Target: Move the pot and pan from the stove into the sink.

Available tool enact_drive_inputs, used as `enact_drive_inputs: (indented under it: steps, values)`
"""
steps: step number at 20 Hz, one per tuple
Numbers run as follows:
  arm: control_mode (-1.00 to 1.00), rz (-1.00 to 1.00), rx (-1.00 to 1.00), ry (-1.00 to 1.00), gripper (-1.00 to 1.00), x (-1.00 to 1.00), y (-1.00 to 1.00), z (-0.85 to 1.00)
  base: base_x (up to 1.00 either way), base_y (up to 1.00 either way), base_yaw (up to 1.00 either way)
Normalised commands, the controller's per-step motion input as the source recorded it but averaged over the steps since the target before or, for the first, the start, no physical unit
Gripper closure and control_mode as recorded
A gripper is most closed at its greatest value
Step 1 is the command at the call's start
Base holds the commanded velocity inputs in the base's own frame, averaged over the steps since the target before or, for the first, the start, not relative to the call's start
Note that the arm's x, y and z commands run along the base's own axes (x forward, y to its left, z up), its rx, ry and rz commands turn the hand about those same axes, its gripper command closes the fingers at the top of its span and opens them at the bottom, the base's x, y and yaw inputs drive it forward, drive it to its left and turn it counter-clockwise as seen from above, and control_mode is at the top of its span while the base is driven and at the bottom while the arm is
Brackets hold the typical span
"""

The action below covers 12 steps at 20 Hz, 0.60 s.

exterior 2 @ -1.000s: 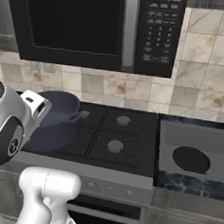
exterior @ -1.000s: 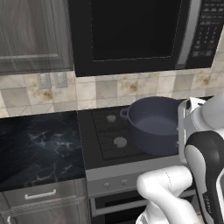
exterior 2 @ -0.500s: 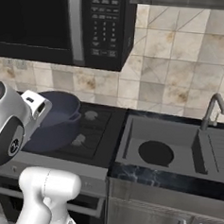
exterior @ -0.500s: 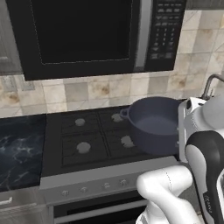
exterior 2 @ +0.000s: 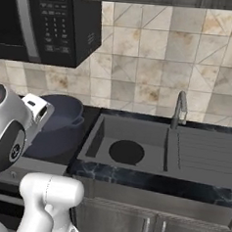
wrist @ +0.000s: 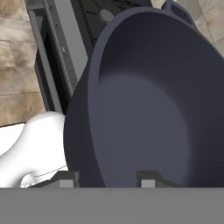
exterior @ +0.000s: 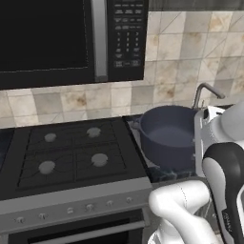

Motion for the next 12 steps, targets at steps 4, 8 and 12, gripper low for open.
enact_drive_inputs:
  steps: [4, 8, 12]
  values:
    - [1.0, 0.0, 0.0, 0.0, 1.0, 0.0, 0.0, 0.0, 0.01, -0.58, 0.0]
    - [1.0, 0.0, 0.0, 0.0, 1.0, 0.0, 0.0, 0.0, 0.0, -0.44, 0.0]
    - [1.0, 0.0, 0.0, 0.0, 1.0, 0.0, 0.0, 0.0, 0.0, -0.17, -0.01]
